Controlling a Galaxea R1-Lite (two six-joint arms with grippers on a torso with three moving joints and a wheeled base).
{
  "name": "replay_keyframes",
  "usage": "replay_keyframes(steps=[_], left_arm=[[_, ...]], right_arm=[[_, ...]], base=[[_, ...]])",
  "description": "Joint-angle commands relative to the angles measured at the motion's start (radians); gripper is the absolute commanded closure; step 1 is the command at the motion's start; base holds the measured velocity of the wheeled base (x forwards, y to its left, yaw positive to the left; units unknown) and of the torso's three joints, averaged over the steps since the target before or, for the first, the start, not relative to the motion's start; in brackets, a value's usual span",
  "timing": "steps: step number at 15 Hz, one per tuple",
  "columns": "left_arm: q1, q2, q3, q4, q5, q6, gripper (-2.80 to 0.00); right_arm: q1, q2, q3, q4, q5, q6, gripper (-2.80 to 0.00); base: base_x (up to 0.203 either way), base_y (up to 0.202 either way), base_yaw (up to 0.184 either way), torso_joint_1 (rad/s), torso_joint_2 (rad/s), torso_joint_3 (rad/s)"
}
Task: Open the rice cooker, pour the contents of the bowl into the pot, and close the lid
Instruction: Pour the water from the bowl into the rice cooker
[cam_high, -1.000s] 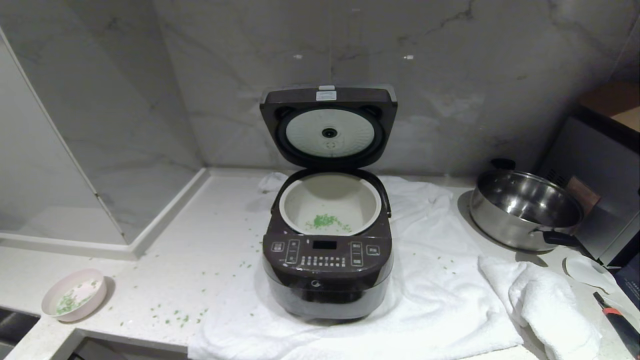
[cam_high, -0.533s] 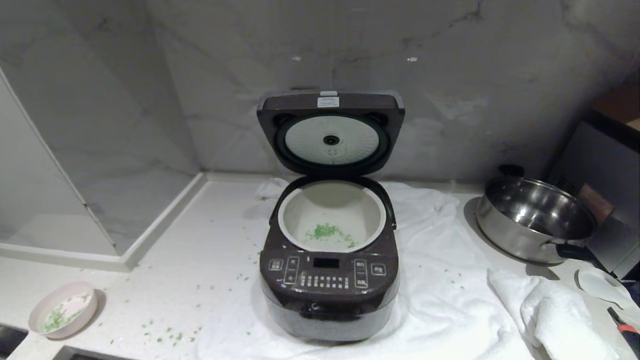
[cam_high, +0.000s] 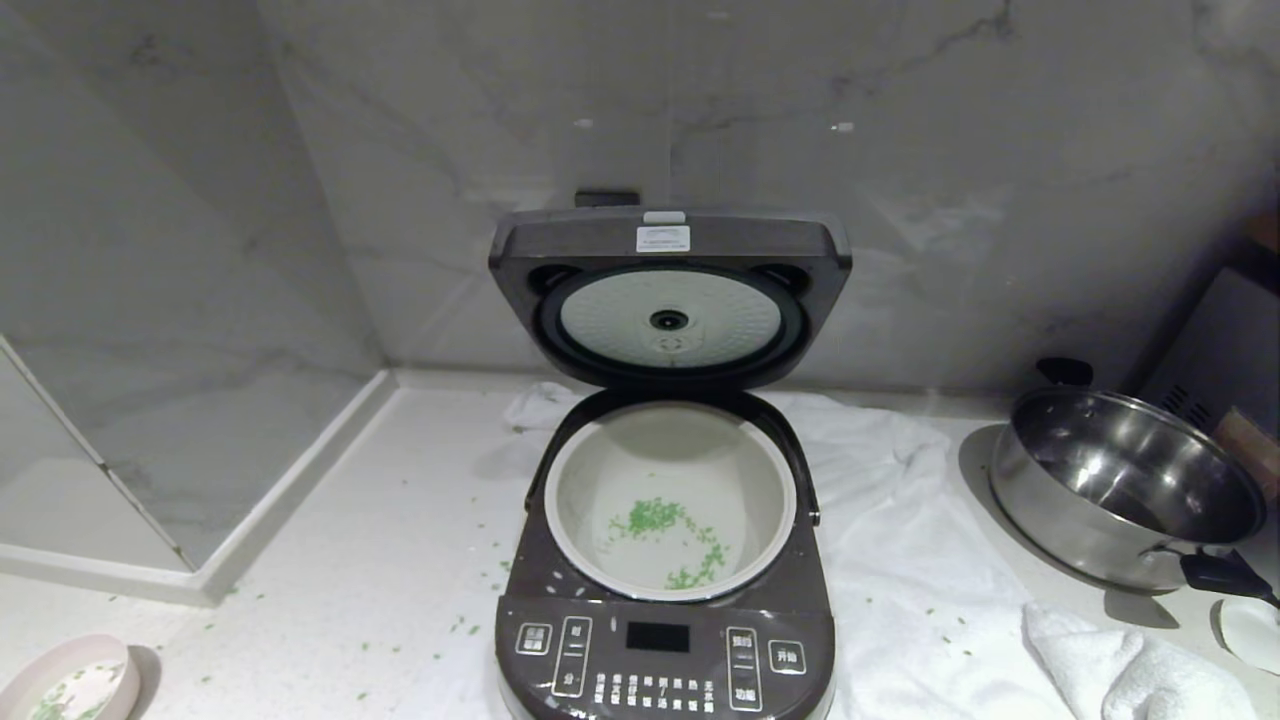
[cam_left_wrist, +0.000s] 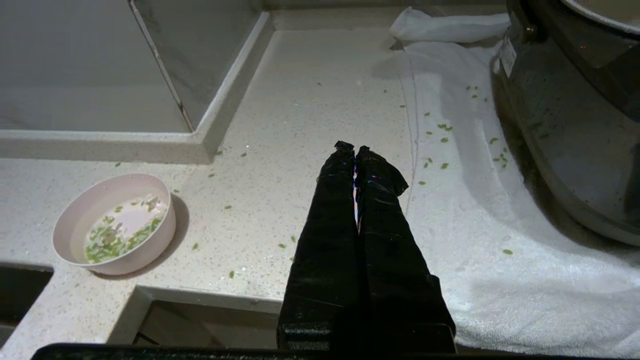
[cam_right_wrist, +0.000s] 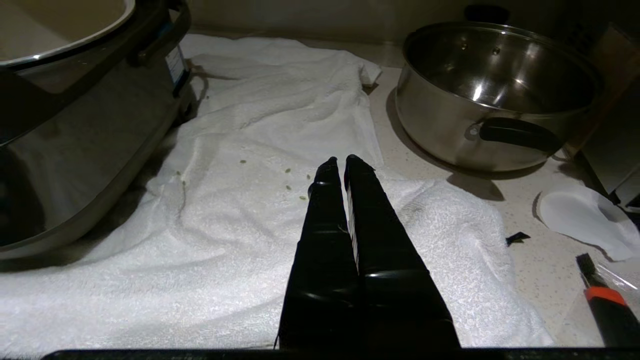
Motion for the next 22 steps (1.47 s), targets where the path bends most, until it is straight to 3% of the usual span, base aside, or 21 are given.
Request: replay_keyframes(steps=[1, 16, 22], left_arm=[[0.0, 0.0, 0.0, 0.001, 0.0, 0.0, 0.0], [0.002, 0.031, -0.037, 0.009, 0.027, -0.037, 0.0], [0.008, 0.5, -0.261, -0.001, 0.116, -0.151, 0.0]], right_arm=[[0.001, 0.001, -0.001, 0.001, 0.001, 0.0, 0.0], [0.0, 0.001, -0.002, 0.002, -0.001, 0.004, 0.0], [0.0, 0.001, -0.002, 0.002, -0.001, 0.005, 0.0]], base=[[0.0, 0.0, 0.0, 0.0, 0.0, 0.0], [0.0, 0.0, 0.0, 0.0, 0.0, 0.0], [0.0, 0.0, 0.0, 0.0, 0.0, 0.0]])
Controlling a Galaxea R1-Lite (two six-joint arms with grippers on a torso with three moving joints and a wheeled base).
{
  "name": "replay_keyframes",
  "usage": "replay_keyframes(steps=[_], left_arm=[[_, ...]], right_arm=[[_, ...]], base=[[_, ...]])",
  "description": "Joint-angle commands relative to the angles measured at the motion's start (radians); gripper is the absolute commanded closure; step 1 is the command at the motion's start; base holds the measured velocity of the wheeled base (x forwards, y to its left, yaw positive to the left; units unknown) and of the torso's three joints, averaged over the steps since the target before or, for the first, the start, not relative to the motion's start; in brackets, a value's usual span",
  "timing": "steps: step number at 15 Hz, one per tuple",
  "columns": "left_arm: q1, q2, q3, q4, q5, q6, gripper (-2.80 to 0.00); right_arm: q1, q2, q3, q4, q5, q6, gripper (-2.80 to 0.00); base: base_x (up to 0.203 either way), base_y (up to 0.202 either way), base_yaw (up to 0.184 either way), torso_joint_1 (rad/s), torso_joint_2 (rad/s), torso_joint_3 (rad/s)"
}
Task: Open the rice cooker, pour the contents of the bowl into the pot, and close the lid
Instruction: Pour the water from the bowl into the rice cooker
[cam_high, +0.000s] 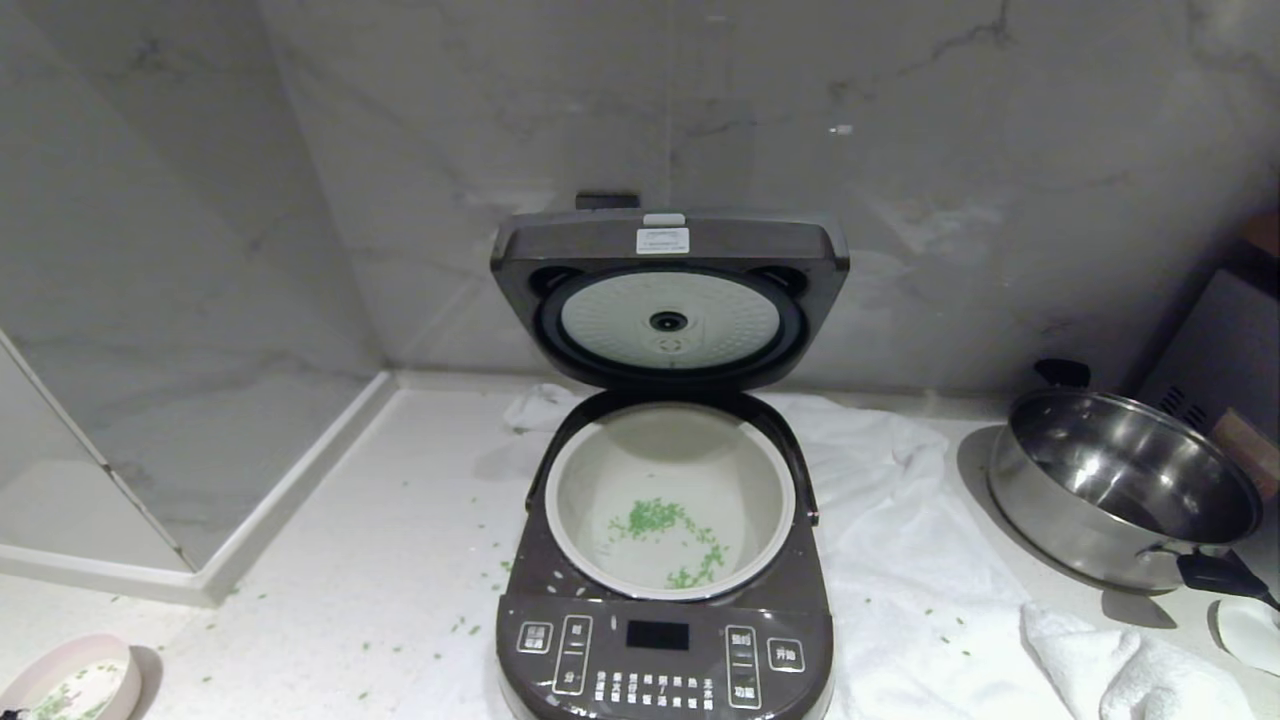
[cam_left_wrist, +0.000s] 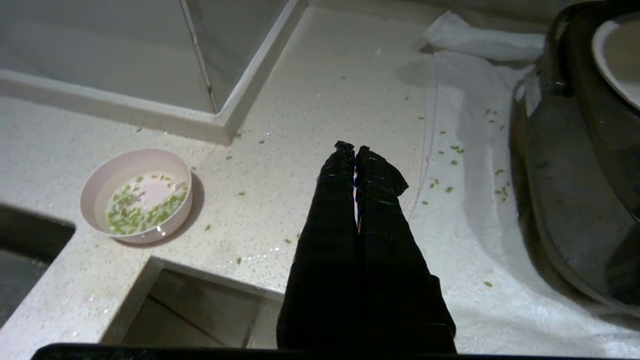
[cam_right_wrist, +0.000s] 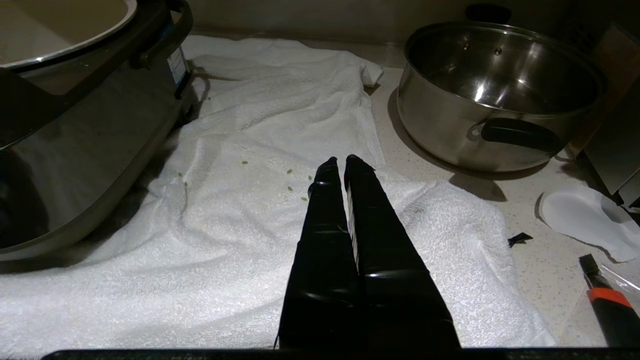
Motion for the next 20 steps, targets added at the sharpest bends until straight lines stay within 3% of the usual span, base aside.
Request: replay_keyframes(steps=[1, 5, 7, 9, 11, 18, 20], left_arm=[[0.017, 0.288, -0.078, -0.004, 0.025, -0.032, 0.0], [0.165, 0.645, -0.195, -0.002, 0.05, -0.09, 0.0], [0.302, 0.783, -0.259, 0.003, 0.056, -0.091, 0.0], [0.455, 0.884, -0.317, 0.008, 0.057, -0.041, 0.0], [0.547, 0.964, -0.345, 0.027, 0.057, 0.016, 0.0], [0.67, 1.196, -0.362, 0.034, 0.02, 0.025, 0.0], [0.737, 1.241, -0.382, 0.034, 0.016, 0.033, 0.0]], right_arm=[[0.0, 0.001, 0.0, 0.001, 0.0, -0.002, 0.0], [0.0, 0.001, 0.0, 0.001, 0.0, 0.0, 0.0], [0.0, 0.001, 0.0, 0.001, 0.0, -0.002, 0.0], [0.0, 0.001, 0.0, 0.001, 0.0, -0.002, 0.0], [0.0, 0.001, 0.0, 0.001, 0.001, -0.001, 0.0], [0.0, 0.001, 0.0, 0.001, 0.0, -0.002, 0.0], [0.0, 0.001, 0.0, 0.001, 0.0, -0.002, 0.0]], base=[[0.0, 0.0, 0.0, 0.0, 0.0, 0.0], [0.0, 0.0, 0.0, 0.0, 0.0, 0.0], [0.0, 0.0, 0.0, 0.0, 0.0, 0.0], [0.0, 0.0, 0.0, 0.0, 0.0, 0.0], [0.0, 0.0, 0.0, 0.0, 0.0, 0.0], [0.0, 0.0, 0.0, 0.0, 0.0, 0.0], [0.0, 0.0, 0.0, 0.0, 0.0, 0.0]])
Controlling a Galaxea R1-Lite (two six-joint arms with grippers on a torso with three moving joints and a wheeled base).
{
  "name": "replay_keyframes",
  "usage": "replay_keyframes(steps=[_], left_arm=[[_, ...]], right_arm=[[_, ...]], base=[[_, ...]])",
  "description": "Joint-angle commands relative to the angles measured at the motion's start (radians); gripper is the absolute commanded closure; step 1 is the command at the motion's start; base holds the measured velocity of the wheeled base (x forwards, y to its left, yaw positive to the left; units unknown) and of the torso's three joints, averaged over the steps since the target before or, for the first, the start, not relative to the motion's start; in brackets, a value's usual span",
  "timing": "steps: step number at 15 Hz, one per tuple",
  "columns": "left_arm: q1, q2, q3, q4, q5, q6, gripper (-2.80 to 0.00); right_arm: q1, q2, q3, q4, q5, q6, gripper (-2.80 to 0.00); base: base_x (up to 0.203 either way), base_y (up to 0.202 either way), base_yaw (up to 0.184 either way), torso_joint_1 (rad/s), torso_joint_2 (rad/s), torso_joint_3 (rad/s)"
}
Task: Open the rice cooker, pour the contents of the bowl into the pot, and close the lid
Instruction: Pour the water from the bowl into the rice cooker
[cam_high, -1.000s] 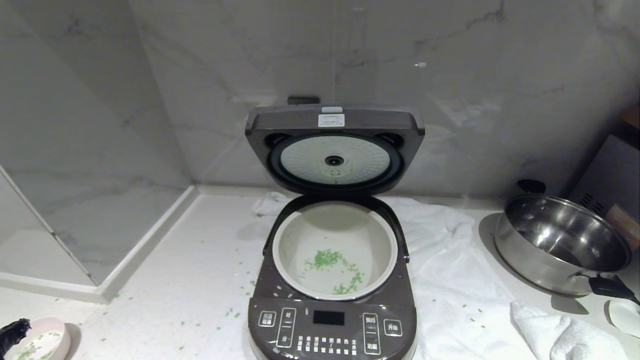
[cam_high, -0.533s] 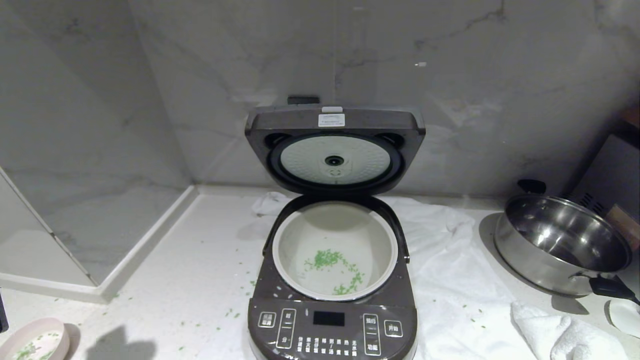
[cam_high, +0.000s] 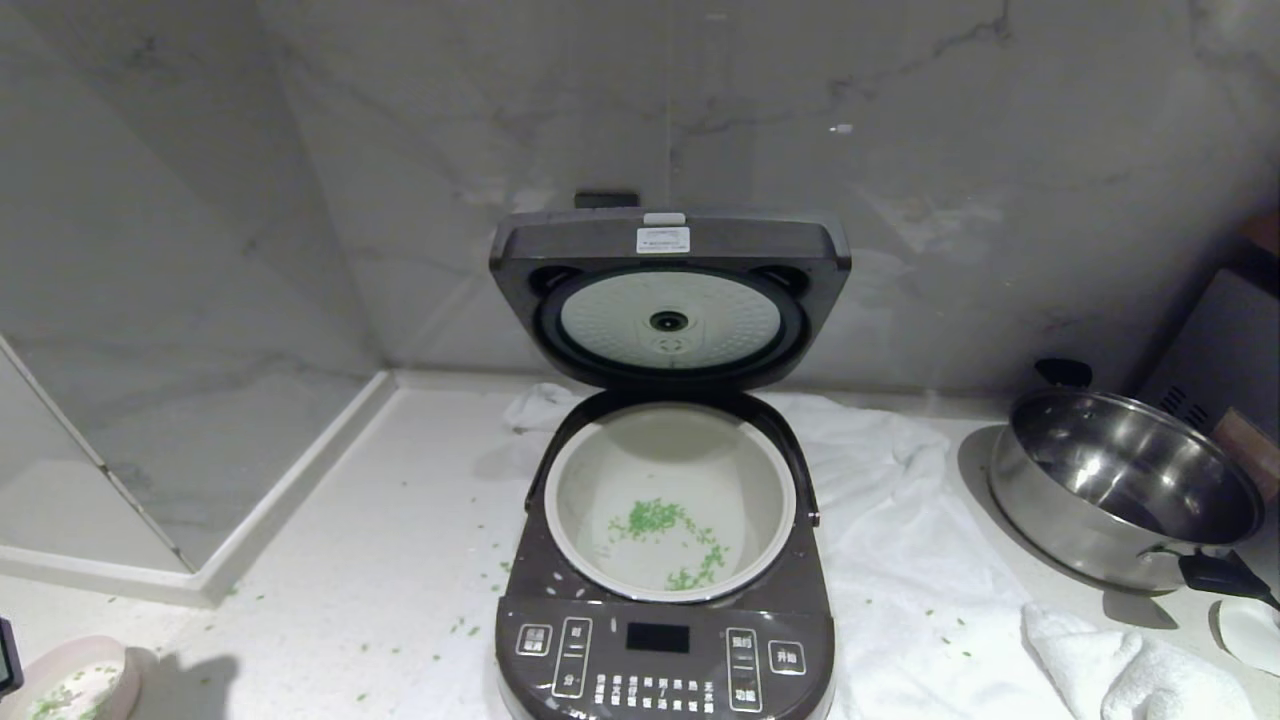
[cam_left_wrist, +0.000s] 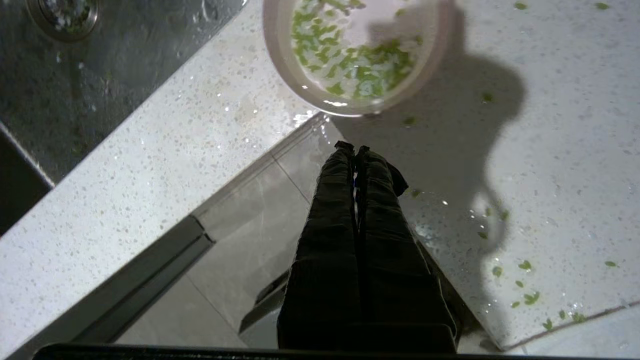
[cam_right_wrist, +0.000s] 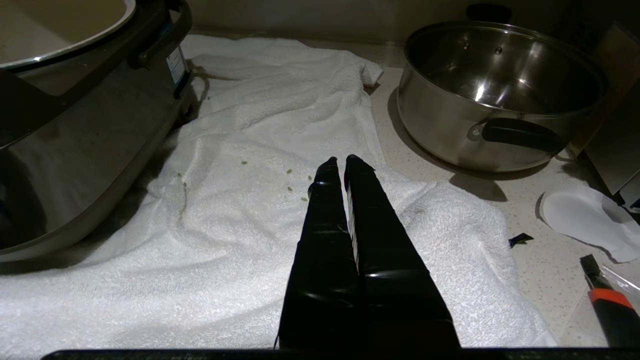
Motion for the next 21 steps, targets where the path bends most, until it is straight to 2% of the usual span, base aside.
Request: replay_keyframes(steps=[1, 5, 6, 7, 11, 21], left_arm=[[0.085, 0.093, -0.028, 0.001, -0.001, 0.023, 0.0], [0.168, 0.241, -0.06, -0.006, -0.057, 0.063, 0.0], [0.185, 0.278, -0.075, -0.028, -0.08, 0.066, -2.12], [0.195, 0.312, -0.083, -0.066, -0.094, 0.073, -2.8], [0.204, 0.455, -0.137, -0.209, -0.1, 0.084, -2.8], [0.226, 0.585, -0.212, -0.229, -0.115, 0.078, -2.8]], right_arm=[[0.0, 0.001, 0.0, 0.0, 0.0, -0.002, 0.0], [0.0, 0.001, 0.0, 0.0, 0.0, -0.002, 0.0], [0.0, 0.001, 0.0, 0.0, 0.0, -0.001, 0.0], [0.0, 0.001, 0.0, 0.0, 0.0, -0.001, 0.0], [0.0, 0.001, 0.0, 0.0, 0.0, 0.0, 0.0], [0.0, 0.001, 0.0, 0.0, 0.0, -0.002, 0.0]], base=[[0.0, 0.0, 0.0, 0.0, 0.0, 0.0], [0.0, 0.0, 0.0, 0.0, 0.0, 0.0], [0.0, 0.0, 0.0, 0.0, 0.0, 0.0], [0.0, 0.0, 0.0, 0.0, 0.0, 0.0], [0.0, 0.0, 0.0, 0.0, 0.0, 0.0], [0.0, 0.0, 0.0, 0.0, 0.0, 0.0]])
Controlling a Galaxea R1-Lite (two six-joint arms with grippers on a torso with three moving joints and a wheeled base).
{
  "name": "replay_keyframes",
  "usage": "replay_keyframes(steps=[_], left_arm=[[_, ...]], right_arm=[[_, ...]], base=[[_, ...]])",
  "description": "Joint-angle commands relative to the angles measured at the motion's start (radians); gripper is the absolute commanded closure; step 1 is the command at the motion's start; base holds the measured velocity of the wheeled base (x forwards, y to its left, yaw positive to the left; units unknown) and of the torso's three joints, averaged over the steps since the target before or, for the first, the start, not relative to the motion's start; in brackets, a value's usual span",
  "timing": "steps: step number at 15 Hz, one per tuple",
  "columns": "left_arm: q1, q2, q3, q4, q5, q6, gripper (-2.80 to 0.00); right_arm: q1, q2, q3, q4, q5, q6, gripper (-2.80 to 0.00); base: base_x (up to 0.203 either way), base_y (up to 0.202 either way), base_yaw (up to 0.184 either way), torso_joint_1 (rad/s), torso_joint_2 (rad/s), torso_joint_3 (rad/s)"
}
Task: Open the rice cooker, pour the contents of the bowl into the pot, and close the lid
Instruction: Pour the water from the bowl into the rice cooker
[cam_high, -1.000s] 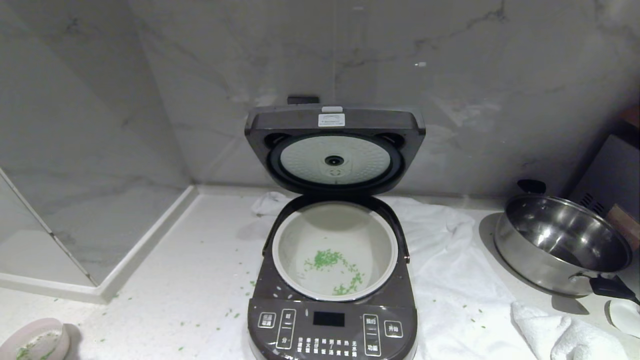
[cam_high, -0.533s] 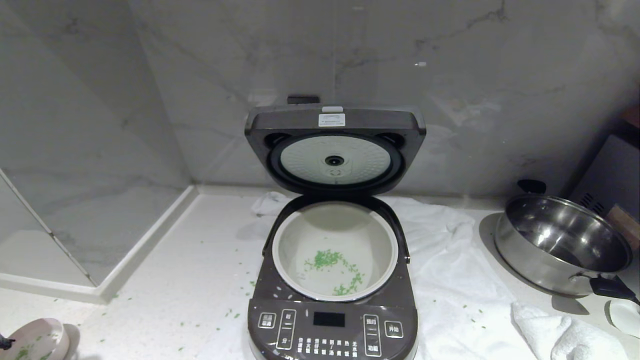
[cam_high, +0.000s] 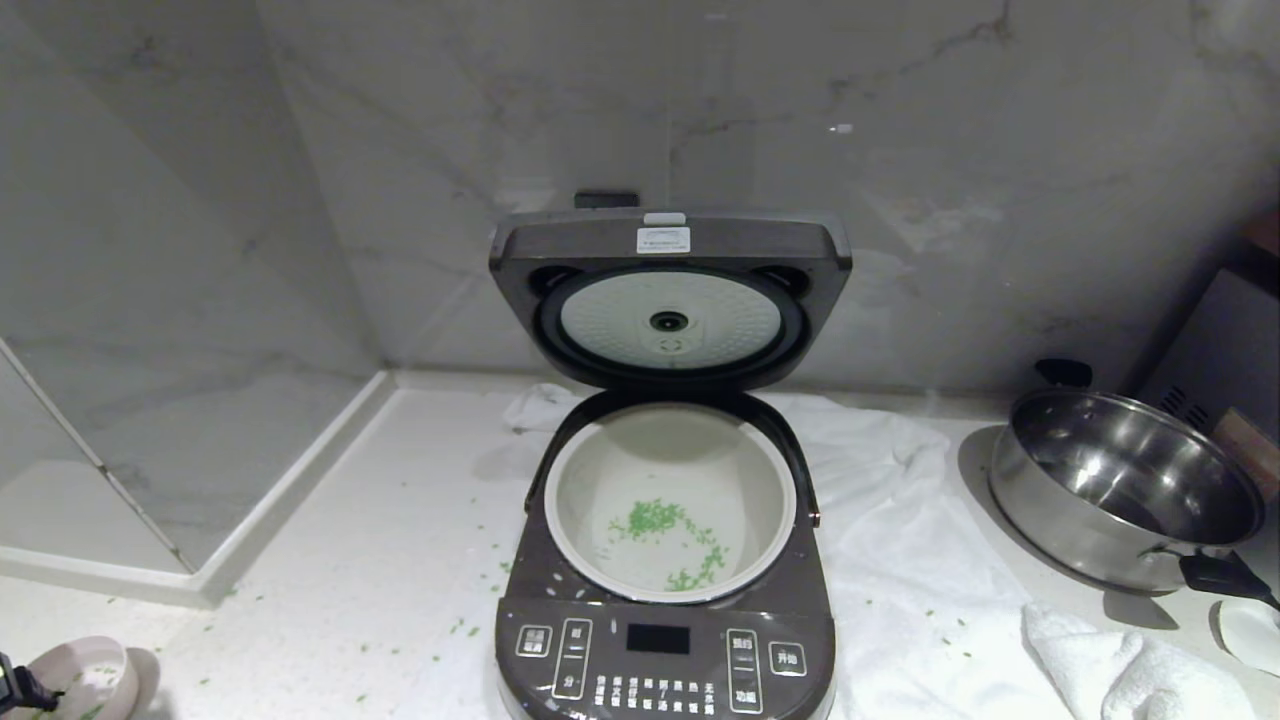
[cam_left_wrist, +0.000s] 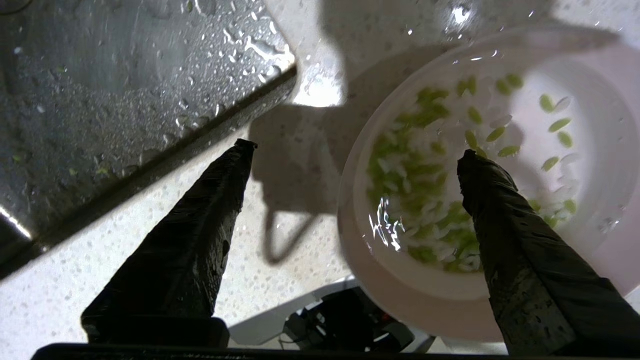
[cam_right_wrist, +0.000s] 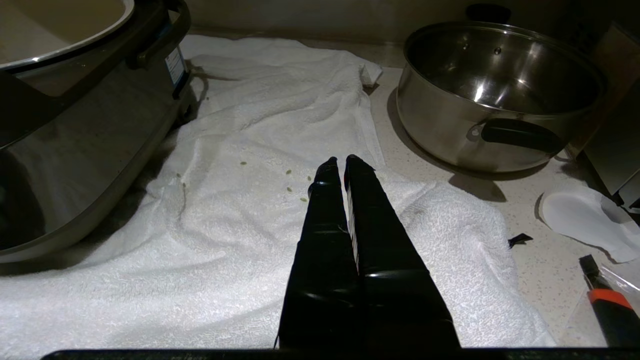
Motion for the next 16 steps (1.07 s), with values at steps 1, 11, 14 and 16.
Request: replay_keyframes(steps=[1, 11, 14, 16], left_arm=[[-0.001, 0.015, -0.028, 0.0, -0.023, 0.0, -2.8], [-0.007, 0.047, -0.02, 0.002, -0.043, 0.0, 0.0], [-0.008, 0.045, -0.011, 0.006, -0.043, 0.0, 0.0], [-0.007, 0.047, -0.008, 0.006, -0.041, 0.001, 0.0]], right_arm=[[0.0, 0.001, 0.0, 0.0, 0.0, -0.001, 0.0], [0.0, 0.001, 0.0, 0.0, 0.001, 0.0, 0.0], [0.0, 0.001, 0.0, 0.0, 0.0, -0.001, 0.0], [0.0, 0.001, 0.0, 0.0, 0.001, 0.0, 0.0]], base=[[0.0, 0.0, 0.0, 0.0, 0.0, 0.0], [0.0, 0.0, 0.0, 0.0, 0.0, 0.0], [0.0, 0.0, 0.0, 0.0, 0.0, 0.0], [0.0, 0.0, 0.0, 0.0, 0.0, 0.0]])
